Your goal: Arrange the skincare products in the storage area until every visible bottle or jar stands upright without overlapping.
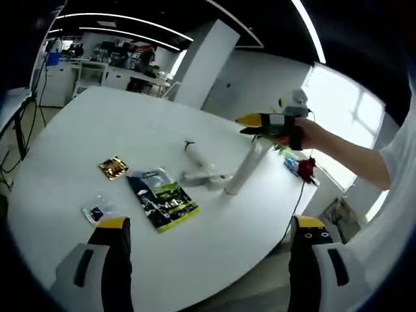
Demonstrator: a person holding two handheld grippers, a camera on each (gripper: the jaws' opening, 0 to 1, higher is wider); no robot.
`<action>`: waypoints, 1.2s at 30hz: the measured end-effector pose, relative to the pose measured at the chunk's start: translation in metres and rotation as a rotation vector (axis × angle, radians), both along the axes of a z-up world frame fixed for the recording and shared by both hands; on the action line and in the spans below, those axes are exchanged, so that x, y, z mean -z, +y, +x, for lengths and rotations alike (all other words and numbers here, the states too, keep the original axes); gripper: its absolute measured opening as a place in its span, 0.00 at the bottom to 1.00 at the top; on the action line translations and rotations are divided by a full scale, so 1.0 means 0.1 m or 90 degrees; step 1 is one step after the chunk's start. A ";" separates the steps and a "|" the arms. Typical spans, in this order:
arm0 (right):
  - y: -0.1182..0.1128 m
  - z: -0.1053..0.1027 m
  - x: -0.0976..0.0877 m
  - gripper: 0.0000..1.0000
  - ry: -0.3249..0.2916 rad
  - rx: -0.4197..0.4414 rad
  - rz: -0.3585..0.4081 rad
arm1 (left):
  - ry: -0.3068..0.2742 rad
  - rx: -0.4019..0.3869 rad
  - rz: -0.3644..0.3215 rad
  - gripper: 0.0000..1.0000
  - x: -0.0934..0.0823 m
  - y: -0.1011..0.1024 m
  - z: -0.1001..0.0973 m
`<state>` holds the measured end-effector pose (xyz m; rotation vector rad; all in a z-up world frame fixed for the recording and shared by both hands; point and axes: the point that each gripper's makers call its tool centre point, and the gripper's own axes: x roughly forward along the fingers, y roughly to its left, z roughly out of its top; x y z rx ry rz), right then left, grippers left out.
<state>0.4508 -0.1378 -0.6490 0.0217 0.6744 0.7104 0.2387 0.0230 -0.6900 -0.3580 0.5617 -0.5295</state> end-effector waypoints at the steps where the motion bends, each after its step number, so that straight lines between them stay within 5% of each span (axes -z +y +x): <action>1: -0.02 0.07 0.03 0.85 0.005 0.000 -0.018 | 0.000 0.001 0.000 0.94 0.00 0.00 0.00; 9: -0.05 0.25 0.21 0.77 0.043 -0.014 -0.098 | 0.006 -0.015 -0.001 0.94 0.06 0.11 0.10; 23: -0.15 0.57 1.03 0.65 0.165 -0.045 -0.201 | 0.038 -0.030 0.012 0.93 0.23 0.26 0.25; 36: -0.07 0.82 1.44 0.61 0.189 -0.079 -0.248 | 0.066 -0.032 0.019 0.91 0.40 0.30 0.39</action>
